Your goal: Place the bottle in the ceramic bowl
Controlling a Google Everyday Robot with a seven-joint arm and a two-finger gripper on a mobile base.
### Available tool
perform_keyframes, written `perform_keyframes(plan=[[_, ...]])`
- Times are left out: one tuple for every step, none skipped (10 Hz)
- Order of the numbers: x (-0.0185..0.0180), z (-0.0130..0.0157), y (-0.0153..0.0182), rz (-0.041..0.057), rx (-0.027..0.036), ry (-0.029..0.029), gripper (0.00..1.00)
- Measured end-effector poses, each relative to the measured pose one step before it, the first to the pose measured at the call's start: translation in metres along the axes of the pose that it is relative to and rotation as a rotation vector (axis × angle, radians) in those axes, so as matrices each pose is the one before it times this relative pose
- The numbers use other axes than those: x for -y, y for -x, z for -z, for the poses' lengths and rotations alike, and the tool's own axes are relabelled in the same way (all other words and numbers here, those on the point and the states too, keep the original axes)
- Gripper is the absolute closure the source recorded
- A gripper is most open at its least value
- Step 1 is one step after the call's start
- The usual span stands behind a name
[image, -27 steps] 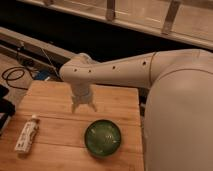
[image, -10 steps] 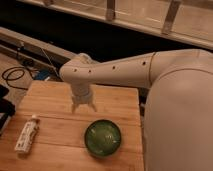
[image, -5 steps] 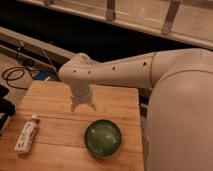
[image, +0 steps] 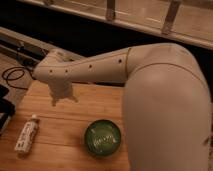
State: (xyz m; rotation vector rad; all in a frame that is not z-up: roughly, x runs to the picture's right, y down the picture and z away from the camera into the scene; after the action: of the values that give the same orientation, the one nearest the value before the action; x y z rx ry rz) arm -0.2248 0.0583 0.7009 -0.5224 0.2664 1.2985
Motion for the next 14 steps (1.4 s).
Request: perform_keyframes(plan=[[-0.02773, -0.00124, 0.00793, 0.03645, 0.01199, 0.01329, 0.35], [-0.02120, -0.00152, 0.00352, 0.02938, 0.00310, 0.01133, 0.35], [-0.01305, -0.00013, 0.00213, 0.01923, 0.00332, 0.00979, 0.35], [0.00571, -0.00031, 0.00036, -0.00347, -0.00260, -0.01123, 0.35], [0.00240, -0.00007, 0.00092, -0.00235, 0.00203, -0.00210, 0.35], [-0.00152, -0.00018, -0.00093, 0.00131, -0.00221, 0.00168, 0.35], [0.00446, 0.00164, -0.00218, -0.01217, -0.00453, 0.00431, 0.35], [0.01322, 0.00096, -0.00183, -0.02206, -0.00351, 0.00094, 0.35], [0.01093, 0.00106, -0.00240, 0.00257, -0.00149, 0.00025, 0.35], [0.00216, -0.00080, -0.00731, 0.02251, -0.01108, 0.00787, 0.35], [-0.00371, -0.00124, -0.00458, 0.02833, -0.00527, 0.00571, 0.35], [-0.00809, -0.00204, -0.00241, 0.02629, -0.00557, 0.00850, 0.35], [-0.01594, -0.00379, 0.00011, 0.03508, -0.00677, 0.01449, 0.35], [-0.01957, -0.00479, 0.00342, 0.03481, -0.00739, 0.01395, 0.35]])
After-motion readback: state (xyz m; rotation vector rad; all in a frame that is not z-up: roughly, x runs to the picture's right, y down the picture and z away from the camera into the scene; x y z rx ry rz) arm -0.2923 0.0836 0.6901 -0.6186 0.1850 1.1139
